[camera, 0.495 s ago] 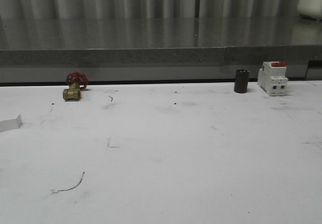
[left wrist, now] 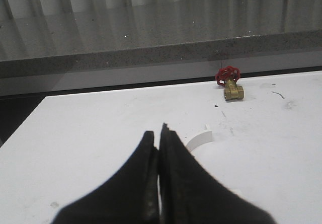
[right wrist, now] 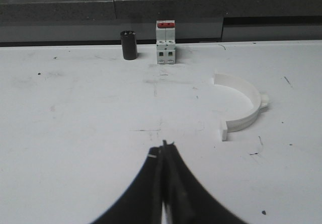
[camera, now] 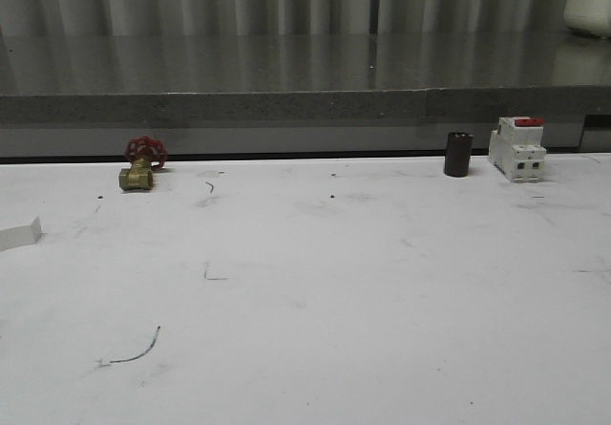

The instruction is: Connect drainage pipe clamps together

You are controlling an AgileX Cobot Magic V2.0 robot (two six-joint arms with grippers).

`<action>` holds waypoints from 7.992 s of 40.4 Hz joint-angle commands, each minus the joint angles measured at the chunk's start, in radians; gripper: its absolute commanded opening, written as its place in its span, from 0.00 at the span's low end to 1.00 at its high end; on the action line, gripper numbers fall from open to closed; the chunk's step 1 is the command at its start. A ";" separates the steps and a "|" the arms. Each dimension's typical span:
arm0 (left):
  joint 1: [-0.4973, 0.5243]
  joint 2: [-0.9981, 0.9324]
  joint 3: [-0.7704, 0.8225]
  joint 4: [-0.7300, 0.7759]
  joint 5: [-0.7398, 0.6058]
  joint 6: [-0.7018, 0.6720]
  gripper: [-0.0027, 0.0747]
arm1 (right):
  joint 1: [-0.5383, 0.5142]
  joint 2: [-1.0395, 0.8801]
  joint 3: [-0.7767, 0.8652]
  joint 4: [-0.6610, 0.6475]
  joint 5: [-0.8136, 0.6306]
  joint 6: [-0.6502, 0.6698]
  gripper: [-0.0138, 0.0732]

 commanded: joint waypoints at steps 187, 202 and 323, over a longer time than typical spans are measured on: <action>0.048 1.786 -1.046 -0.161 0.438 0.204 0.41 | -0.004 0.318 -0.541 0.003 0.102 -0.009 0.91; 0.048 1.786 -1.046 -0.157 0.413 0.210 0.23 | -0.004 0.318 -0.541 0.003 0.102 -0.009 0.91; -0.549 1.872 -1.672 0.006 0.789 -0.436 0.55 | -0.004 0.318 -0.541 0.003 0.102 -0.009 0.91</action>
